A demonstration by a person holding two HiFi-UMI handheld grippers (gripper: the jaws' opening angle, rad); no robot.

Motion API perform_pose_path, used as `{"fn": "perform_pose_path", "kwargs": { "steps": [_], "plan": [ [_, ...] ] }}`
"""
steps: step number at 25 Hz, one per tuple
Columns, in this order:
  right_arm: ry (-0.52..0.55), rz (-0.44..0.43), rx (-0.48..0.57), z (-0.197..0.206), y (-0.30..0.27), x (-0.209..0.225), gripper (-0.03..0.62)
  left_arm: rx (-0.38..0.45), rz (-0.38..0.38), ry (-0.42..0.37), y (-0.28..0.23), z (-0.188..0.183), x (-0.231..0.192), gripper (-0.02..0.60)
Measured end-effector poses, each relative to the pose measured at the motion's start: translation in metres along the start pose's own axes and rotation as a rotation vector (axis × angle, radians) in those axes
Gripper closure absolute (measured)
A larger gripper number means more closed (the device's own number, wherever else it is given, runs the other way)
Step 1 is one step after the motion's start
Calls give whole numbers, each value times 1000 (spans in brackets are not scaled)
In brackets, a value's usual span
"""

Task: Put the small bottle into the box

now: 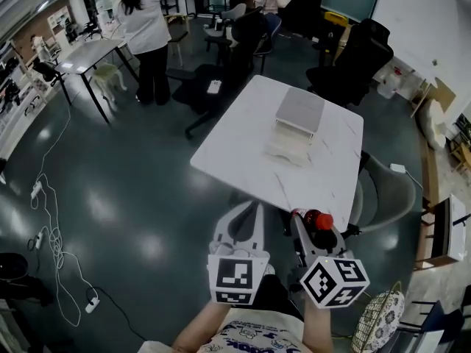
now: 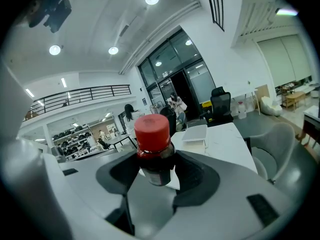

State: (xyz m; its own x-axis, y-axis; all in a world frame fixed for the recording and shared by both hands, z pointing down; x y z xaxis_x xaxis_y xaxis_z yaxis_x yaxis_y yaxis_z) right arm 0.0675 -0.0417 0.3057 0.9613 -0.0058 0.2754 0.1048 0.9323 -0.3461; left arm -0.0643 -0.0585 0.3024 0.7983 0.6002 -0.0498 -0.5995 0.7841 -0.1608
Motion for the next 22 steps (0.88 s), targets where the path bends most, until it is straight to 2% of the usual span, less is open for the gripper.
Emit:
{"fn": "perform_pose_path", "kwargs": {
  "steps": [7, 22],
  "plan": [
    [0, 7, -19, -11, -38, 13, 365, -18, 12, 14, -39, 2, -11, 563],
    [6, -75, -60, -60, -156, 35, 365, -40, -58, 13, -148, -18, -63, 563]
  ]
}}
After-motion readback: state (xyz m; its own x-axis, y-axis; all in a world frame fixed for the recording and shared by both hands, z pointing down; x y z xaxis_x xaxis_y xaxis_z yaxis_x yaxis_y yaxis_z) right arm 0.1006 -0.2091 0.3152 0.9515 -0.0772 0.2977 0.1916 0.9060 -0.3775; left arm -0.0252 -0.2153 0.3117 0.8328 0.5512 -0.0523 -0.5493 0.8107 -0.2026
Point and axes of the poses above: the fingertips, and each gripper's own axes: y backward along the fingers, x to its right, z out of its underside, the point moved 3 cm from there along y, backward along the fingers, and after that the axes turned 14 degrees about z, right-handed, at the moved point
